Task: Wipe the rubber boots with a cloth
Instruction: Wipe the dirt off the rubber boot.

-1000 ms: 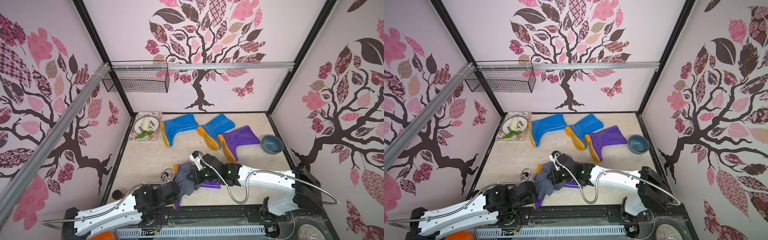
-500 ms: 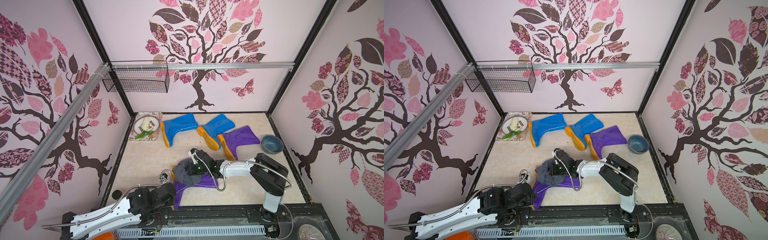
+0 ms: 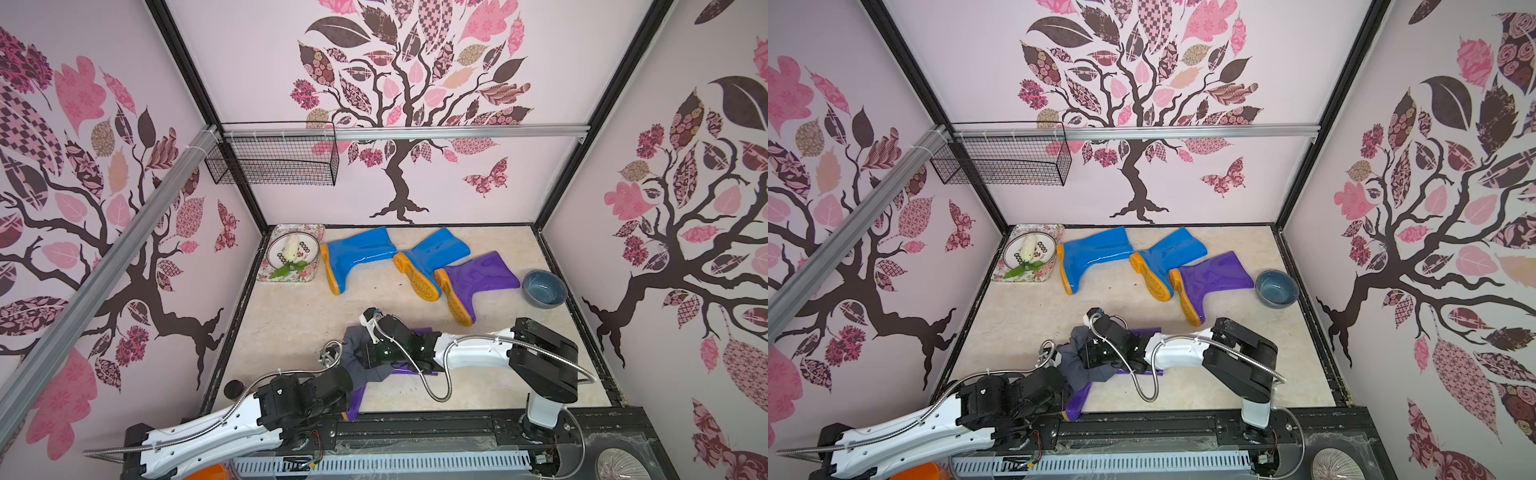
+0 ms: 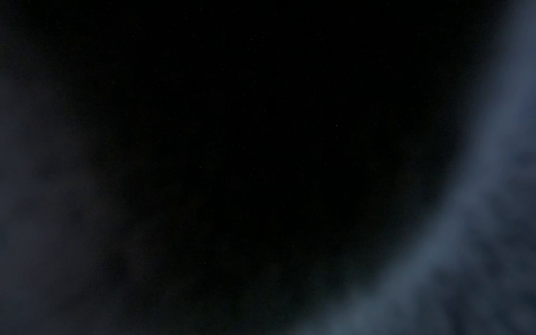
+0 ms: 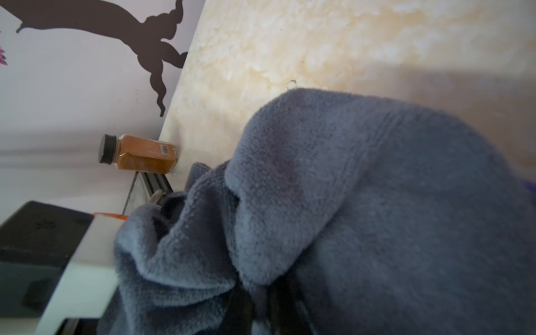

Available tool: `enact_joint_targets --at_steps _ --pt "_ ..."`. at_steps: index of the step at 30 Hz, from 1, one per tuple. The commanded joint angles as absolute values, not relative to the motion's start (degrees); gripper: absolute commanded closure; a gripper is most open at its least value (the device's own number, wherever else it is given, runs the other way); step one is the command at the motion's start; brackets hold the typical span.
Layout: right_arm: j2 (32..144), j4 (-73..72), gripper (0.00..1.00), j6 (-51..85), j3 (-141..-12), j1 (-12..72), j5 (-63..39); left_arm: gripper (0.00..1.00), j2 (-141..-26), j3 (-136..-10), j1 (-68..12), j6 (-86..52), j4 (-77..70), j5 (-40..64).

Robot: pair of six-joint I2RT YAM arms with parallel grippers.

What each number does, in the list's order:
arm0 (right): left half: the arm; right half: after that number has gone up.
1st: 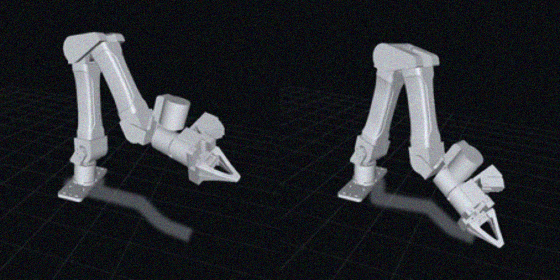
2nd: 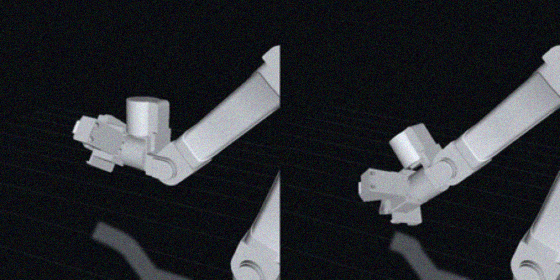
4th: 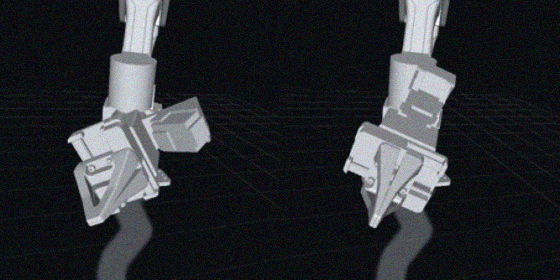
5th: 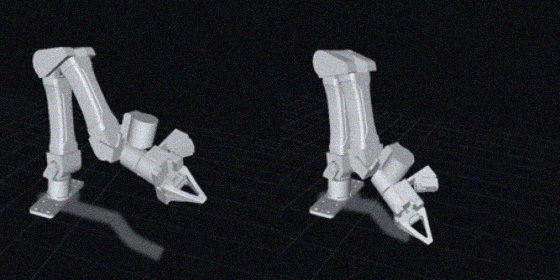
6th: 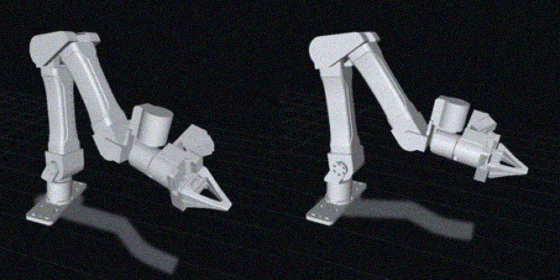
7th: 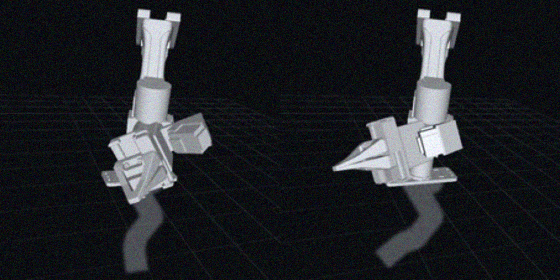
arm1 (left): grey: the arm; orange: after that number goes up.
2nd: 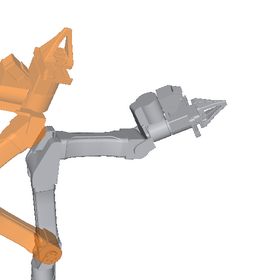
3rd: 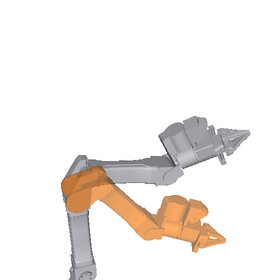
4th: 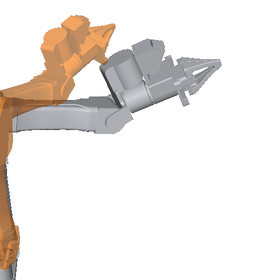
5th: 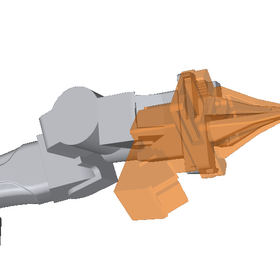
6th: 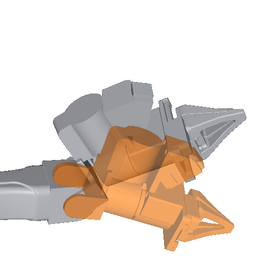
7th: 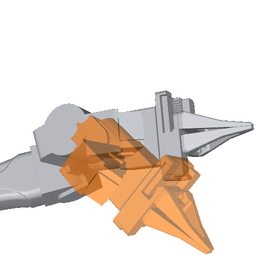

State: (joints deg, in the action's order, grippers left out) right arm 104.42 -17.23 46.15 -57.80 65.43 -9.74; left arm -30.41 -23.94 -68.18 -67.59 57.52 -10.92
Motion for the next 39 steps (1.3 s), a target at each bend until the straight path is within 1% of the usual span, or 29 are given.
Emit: enact_joint_targets --at_steps 1,4,7,9,11,15,17,18,19,21,24,28,30,31,33,35,37,39 --pt "107.86 -17.14 1.0 47.96 -58.86 64.79 -14.02 1.0 -30.01 -22.53 -68.47 -67.59 56.21 -12.48" --pt "108.17 -13.37 1.0 47.07 -58.77 60.24 -8.54 1.0 -28.06 -21.74 -68.47 -67.75 55.73 -12.4" --pt "108.72 -10.91 1.0 44.71 -59.21 54.3 -8.28 1.0 -26.62 -21.28 -68.47 -67.96 55.9 -12.06" --pt "108.68 -4.21 1.0 40.19 -63.08 53.75 -5.48 1.0 -26.28 -21.27 -68.47 -67.87 55.79 -11.72" --pt "107.61 -0.97 1.0 37.26 -65.77 55.46 -6.03 1.0 -26.32 -21.27 -68.47 -67.68 55.58 -11.56" --pt "104.69 -1.23 1.0 36.82 -68.78 64.09 -6.49 1.0 -28.0 -21.42 -68.44 -67.03 55.11 -11.31" --pt "104.66 -4.1 1.0 39.6 -68.94 67.4 -8.42 1.0 -29.1 -21.56 -68.47 -66.55 54.82 -11.04" --pt "105.27 -8.39 1.0 42.12 -67.67 68.18 -10.42 1.0 -29.55 -21.69 -68.47 -66.37 54.75 -10.99" --pt "106.31 -10.99 1.0 45.08 -66.77 68.08 -11.6 1.0 -29.84 -21.87 -68.4 -66.34 54.73 -10.99" --pt "108.85 -13.46 1.0 46.81 -66.85 67.03 -13.02 1.0 -29.99 -22.1 -68.42 -66.18 54.75 -11.0" --pt "112.13 -11.71 1.0 46.06 -68.97 63.81 -13.21 1.0 -29.15 -21.73 -68.46 -65.95 54.33 -10.51" --pt "115.64 -8.95 1.0 45.4 -70.08 55.78 -14.7 1.0 -28.06 -21.42 -68.46 -66.0 54.4 -10.46" --pt "115.82 -4.16 1.0 42.05 -72.05 53.92 -12.32 1.0 -28.12 -21.61 -68.47 -66.22 54.65 -10.57" --pt "115.32 -0.68 1.0 39.27 -73.53 53.88 -10.18 1.0 -28.19 -21.6 -68.49 -66.21 54.76 -10.63" --pt "113.77 3.5 1.0 36.94 -75.6 54.1 -9.74 1.0 -28.37 -21.68 -68.55 -66.42 54.87 -10.95" --pt "110.32 1.65 1.0 37.76 -73.76 55.65 -11.76 1.0 -28.48 -21.69 -68.55 -66.31 54.93 -11.22" --pt "106.87 -0.34 1.0 38.36 -72.05 59.56 -11.64 1.0 -28.53 -21.87 -68.53 -66.27 55.1 -11.79" --pt "106.24 -0.95 1.0 38.43 -72.35 63.26 -11.45 1.0 -28.35 -21.97 -68.55 -66.27 55.27 -12.12"
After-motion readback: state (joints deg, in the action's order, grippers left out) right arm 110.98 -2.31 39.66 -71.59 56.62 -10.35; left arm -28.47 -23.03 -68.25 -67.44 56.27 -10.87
